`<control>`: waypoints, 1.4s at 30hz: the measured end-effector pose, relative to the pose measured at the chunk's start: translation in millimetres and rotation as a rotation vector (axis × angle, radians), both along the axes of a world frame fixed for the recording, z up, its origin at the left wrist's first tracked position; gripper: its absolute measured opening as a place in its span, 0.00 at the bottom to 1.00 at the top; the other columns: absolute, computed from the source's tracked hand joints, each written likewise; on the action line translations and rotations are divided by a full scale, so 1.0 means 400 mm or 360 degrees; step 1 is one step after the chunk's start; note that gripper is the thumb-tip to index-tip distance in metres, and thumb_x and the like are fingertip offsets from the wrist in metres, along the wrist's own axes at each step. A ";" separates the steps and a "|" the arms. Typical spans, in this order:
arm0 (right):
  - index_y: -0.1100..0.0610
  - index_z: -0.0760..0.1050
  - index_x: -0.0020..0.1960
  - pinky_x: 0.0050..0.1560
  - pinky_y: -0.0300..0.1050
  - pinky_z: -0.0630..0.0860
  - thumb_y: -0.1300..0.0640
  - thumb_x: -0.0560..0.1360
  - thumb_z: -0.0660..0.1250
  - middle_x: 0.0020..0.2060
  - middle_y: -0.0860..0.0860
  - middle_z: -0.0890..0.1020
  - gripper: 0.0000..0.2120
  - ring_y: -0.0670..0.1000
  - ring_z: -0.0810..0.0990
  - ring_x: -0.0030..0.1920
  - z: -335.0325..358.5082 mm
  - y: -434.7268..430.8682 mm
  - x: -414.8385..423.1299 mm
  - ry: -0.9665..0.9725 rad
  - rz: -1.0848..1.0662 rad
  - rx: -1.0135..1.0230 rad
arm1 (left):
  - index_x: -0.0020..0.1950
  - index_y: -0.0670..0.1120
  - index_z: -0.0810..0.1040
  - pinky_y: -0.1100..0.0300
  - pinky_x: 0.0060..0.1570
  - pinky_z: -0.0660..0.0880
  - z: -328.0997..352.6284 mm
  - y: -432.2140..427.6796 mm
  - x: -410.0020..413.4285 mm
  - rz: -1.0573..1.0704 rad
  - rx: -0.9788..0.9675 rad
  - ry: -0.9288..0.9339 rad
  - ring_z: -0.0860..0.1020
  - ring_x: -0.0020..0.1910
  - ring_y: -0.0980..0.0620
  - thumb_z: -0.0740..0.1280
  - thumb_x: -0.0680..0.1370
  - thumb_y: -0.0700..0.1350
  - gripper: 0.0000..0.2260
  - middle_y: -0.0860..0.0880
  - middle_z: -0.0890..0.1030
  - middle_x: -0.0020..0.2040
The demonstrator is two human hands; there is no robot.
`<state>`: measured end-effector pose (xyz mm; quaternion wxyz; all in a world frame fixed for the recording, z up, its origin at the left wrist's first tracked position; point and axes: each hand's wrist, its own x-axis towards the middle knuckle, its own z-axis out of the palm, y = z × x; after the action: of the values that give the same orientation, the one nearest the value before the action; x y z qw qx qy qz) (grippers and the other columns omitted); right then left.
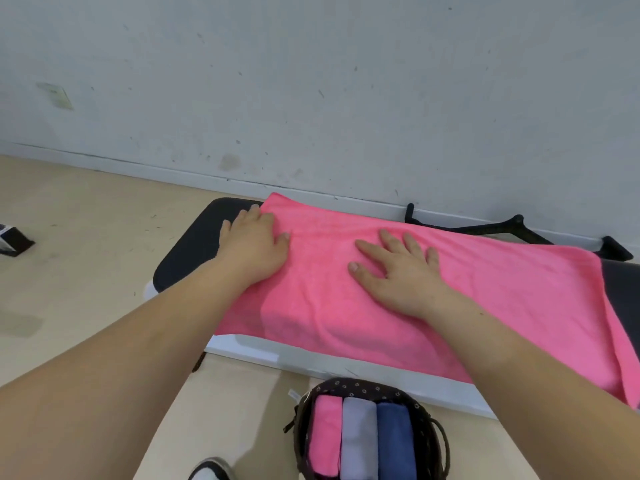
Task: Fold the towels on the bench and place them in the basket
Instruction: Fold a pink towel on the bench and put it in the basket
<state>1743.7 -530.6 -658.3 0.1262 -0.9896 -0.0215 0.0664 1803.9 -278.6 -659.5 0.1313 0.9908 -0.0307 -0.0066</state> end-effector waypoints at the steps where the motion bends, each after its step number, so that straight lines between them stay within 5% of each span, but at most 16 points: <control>1: 0.34 0.57 0.80 0.78 0.69 0.40 0.27 0.78 0.51 0.84 0.46 0.50 0.32 0.58 0.44 0.83 0.001 0.001 0.000 0.0001 -0.0001 0.0009 | 0.74 0.45 0.70 0.37 0.78 0.52 -0.005 -0.001 -0.023 -0.0095 0.0014 -0.0072 0.56 0.81 0.41 0.55 0.84 0.58 0.24 0.40 0.60 0.82; 4: 0.38 0.60 0.80 0.79 0.68 0.43 0.30 0.79 0.54 0.83 0.48 0.54 0.31 0.56 0.47 0.83 0.009 -0.002 -0.013 -0.0058 -0.0014 0.0074 | 0.81 0.54 0.63 0.41 0.80 0.49 -0.027 0.007 -0.102 -0.0385 0.0093 -0.0109 0.53 0.83 0.47 0.49 0.84 0.63 0.27 0.49 0.57 0.84; 8: 0.40 0.60 0.80 0.79 0.67 0.45 0.32 0.80 0.54 0.83 0.50 0.55 0.31 0.56 0.50 0.83 0.027 -0.031 -0.068 -0.0064 -0.0046 0.0061 | 0.84 0.58 0.52 0.44 0.81 0.43 -0.031 0.028 -0.132 -0.0307 0.0138 -0.0015 0.47 0.84 0.51 0.43 0.84 0.64 0.29 0.52 0.50 0.85; 13: 0.43 0.51 0.83 0.77 0.71 0.46 0.28 0.79 0.51 0.84 0.52 0.48 0.37 0.62 0.46 0.83 0.040 -0.160 -0.162 0.0179 -0.0418 -0.0124 | 0.80 0.46 0.63 0.41 0.80 0.47 0.019 -0.081 -0.151 -0.0293 0.0396 -0.0134 0.52 0.83 0.40 0.50 0.85 0.51 0.24 0.41 0.53 0.84; 16: 0.47 0.50 0.83 0.78 0.71 0.46 0.28 0.79 0.50 0.84 0.53 0.46 0.39 0.63 0.44 0.82 0.043 -0.231 -0.209 0.0222 -0.0648 -0.0094 | 0.76 0.40 0.70 0.47 0.79 0.57 0.065 -0.222 -0.193 -0.0625 0.0068 -0.0235 0.62 0.79 0.38 0.54 0.82 0.50 0.25 0.36 0.62 0.81; 22: 0.41 0.42 0.83 0.79 0.68 0.38 0.28 0.79 0.46 0.83 0.48 0.39 0.38 0.60 0.37 0.82 0.016 -0.360 -0.276 0.0251 -0.0769 -0.0040 | 0.81 0.47 0.64 0.57 0.79 0.55 0.045 -0.522 -0.287 -0.1308 -0.0023 0.0009 0.57 0.82 0.46 0.60 0.84 0.50 0.25 0.44 0.56 0.84; 25: 0.39 0.44 0.83 0.78 0.70 0.38 0.28 0.79 0.44 0.84 0.46 0.41 0.35 0.60 0.38 0.83 0.019 -0.455 -0.304 0.0218 -0.0880 -0.0059 | 0.79 0.45 0.67 0.56 0.78 0.56 0.040 -0.587 -0.285 -0.1333 0.0073 0.0019 0.61 0.80 0.44 0.59 0.85 0.51 0.23 0.42 0.63 0.81; 31: 0.39 0.53 0.82 0.78 0.68 0.43 0.36 0.83 0.46 0.84 0.50 0.51 0.27 0.59 0.46 0.83 0.007 -0.606 -0.326 0.0049 -0.0922 -0.0026 | 0.60 0.40 0.79 0.46 0.64 0.74 0.021 -0.663 -0.328 -0.1402 0.0022 -0.0234 0.76 0.62 0.37 0.58 0.79 0.48 0.17 0.39 0.77 0.64; 34: 0.47 0.76 0.67 0.70 0.64 0.67 0.42 0.81 0.58 0.68 0.53 0.76 0.19 0.60 0.71 0.71 0.017 -0.644 -0.319 -0.0214 -0.0903 0.0075 | 0.61 0.43 0.80 0.46 0.63 0.75 -0.008 -0.731 -0.376 -0.1684 -0.0029 -0.0330 0.77 0.62 0.40 0.63 0.76 0.51 0.18 0.42 0.78 0.65; 37: 0.48 0.76 0.42 0.48 0.52 0.74 0.45 0.77 0.64 0.45 0.50 0.77 0.09 0.57 0.76 0.49 0.036 -0.658 -0.323 -0.0396 -0.0951 0.0149 | 0.63 0.46 0.77 0.45 0.60 0.74 -0.031 -0.797 -0.379 -0.1664 -0.0038 -0.0385 0.76 0.60 0.42 0.68 0.73 0.56 0.22 0.46 0.77 0.63; 42: 0.57 0.82 0.43 0.45 0.56 0.84 0.52 0.73 0.68 0.40 0.54 0.85 0.09 0.60 0.84 0.43 0.082 -0.665 -0.319 -0.0258 -0.1152 0.0446 | 0.52 0.49 0.74 0.48 0.47 0.68 -0.056 -0.877 -0.394 -0.1316 0.0049 -0.0629 0.71 0.50 0.44 0.68 0.69 0.65 0.23 0.49 0.73 0.51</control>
<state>1616.1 -796.5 -625.5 0.2732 -0.9083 0.3100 -0.0643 1646.2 -629.4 -681.8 0.0947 0.8794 -0.4480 0.1303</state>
